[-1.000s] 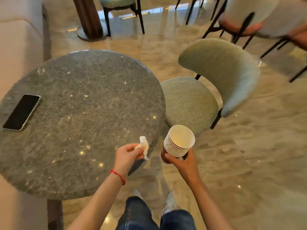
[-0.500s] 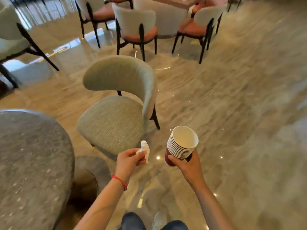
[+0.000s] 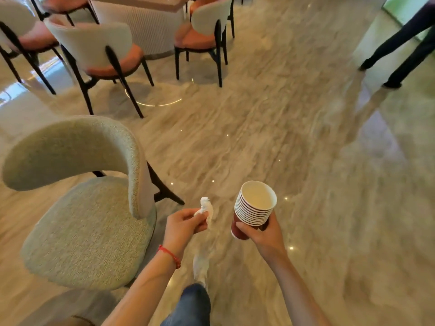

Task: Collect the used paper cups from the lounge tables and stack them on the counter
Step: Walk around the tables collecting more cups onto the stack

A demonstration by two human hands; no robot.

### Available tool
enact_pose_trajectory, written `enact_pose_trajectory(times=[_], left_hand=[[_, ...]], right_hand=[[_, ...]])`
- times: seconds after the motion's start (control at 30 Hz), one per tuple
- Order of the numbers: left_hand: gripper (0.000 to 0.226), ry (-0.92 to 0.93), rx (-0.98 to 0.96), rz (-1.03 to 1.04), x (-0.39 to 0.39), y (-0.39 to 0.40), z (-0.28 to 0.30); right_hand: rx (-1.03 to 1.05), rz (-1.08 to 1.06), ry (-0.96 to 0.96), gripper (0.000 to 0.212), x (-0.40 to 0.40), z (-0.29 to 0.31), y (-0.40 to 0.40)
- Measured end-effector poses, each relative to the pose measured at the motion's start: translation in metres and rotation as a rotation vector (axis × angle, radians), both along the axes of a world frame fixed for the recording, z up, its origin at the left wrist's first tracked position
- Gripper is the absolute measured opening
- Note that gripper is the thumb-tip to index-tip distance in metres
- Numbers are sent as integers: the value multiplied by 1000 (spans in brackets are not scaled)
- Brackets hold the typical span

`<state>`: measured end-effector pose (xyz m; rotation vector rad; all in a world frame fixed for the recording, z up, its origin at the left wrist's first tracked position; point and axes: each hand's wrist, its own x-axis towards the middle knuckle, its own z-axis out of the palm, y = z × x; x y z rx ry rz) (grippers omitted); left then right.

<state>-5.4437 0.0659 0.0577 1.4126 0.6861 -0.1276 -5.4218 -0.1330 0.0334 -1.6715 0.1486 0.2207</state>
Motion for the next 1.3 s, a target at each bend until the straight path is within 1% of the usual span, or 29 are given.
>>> enact_pose_trajectory(times=[0.17,0.3,0.4,0.53,0.67,0.8,0.97,1.07,1.2,1.3], left_hand=[[9,-14,20,-62,101,16,-9],[12,-10,30,-87,187,31,0],[12,-17,28,-114,248,37,1],[10,-29,-6,-141,322,32,-13],[9,-23,-8,-122,395,22,-20],[4,-44,16,-124,486,10,-17],[10,-62,21,-91,594,-3,0],[6,-65,17,-72,650,-3,6],[8,-49,-15,-66,724,0,4],[8,-43,-23,-69,789,9,-3]], right_hand=[[16,-34,5,67,85,-4,19],[-35,-82,16,72,158,7,25],[-45,-104,19,71,213,8,24],[-60,-121,11,66,286,-12,23],[-76,-121,-5,59,362,-24,19],[-73,-90,-32,64,461,-23,6],[-73,-74,-54,63,580,-4,-8],[-81,-65,-60,69,642,5,-11],[-73,-46,-70,64,720,6,-5],[-57,-42,-72,64,783,-1,5]])
